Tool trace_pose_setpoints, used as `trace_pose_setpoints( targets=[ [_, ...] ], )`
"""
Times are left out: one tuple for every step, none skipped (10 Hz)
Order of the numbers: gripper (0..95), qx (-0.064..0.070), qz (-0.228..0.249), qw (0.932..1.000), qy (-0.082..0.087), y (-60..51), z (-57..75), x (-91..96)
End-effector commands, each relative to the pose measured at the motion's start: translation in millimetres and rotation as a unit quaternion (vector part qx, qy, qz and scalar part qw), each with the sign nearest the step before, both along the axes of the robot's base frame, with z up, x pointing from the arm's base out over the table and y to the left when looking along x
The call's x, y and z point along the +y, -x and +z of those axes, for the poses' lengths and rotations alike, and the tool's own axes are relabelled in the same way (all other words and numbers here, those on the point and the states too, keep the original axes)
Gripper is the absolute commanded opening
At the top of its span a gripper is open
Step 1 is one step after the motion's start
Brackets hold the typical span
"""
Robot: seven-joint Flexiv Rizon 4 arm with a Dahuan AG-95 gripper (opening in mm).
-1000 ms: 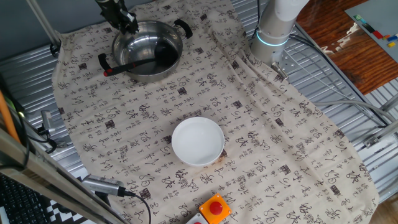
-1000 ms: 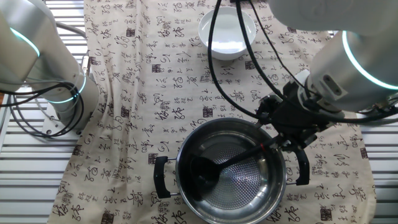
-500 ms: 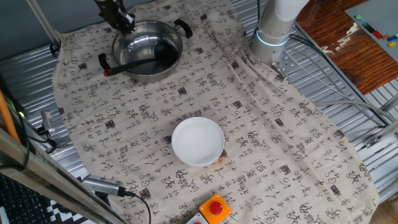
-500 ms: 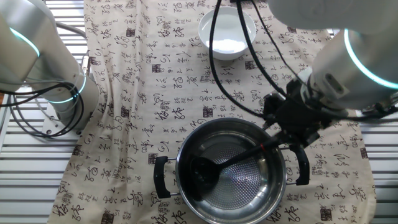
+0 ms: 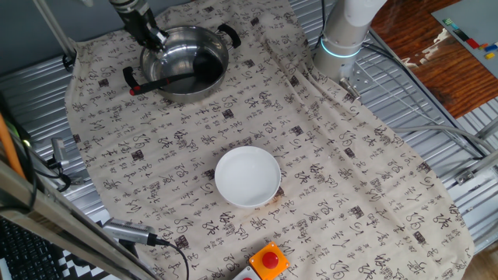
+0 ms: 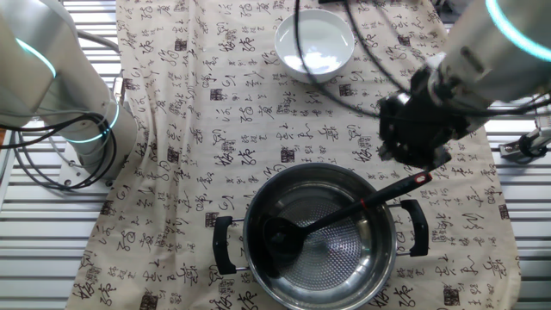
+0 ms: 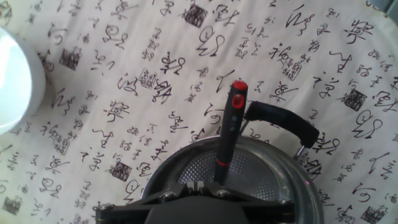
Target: Scoop water with a large spoon from one bowl to another
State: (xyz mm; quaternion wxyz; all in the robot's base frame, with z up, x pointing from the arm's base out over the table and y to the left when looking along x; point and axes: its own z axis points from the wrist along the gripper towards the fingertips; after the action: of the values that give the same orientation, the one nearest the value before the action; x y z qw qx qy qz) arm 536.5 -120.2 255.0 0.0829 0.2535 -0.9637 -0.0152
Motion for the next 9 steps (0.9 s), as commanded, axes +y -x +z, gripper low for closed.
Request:
trace_pose_setpoints(
  targets=[
    [0.0,-0.009,0.030,0.9995,-0.009,2.4,-0.5,-0.2],
    [0.0,-0.012,0.041,0.9989,-0.019,2.4,-0.5,-0.2],
    [0.0,-0.012,0.040,0.9989,-0.021,2.4,-0.5,-0.2],
    [0.0,-0.012,0.035,0.9991,-0.020,2.4,-0.5,-0.2],
    [0.0,-0.011,0.015,0.9997,-0.012,3.8,-1.8,16.3],
    [0.0,-0.014,-0.003,0.9999,-0.005,7.6,-6.4,38.6],
    [0.0,-0.018,-0.012,0.9998,-0.001,11.3,-11.1,50.7],
    [0.0,-0.020,-0.023,0.9995,0.001,13.9,-16.7,62.5],
    [0.0,-0.020,-0.036,0.9991,0.005,16.4,-20.8,74.9]
  ],
)
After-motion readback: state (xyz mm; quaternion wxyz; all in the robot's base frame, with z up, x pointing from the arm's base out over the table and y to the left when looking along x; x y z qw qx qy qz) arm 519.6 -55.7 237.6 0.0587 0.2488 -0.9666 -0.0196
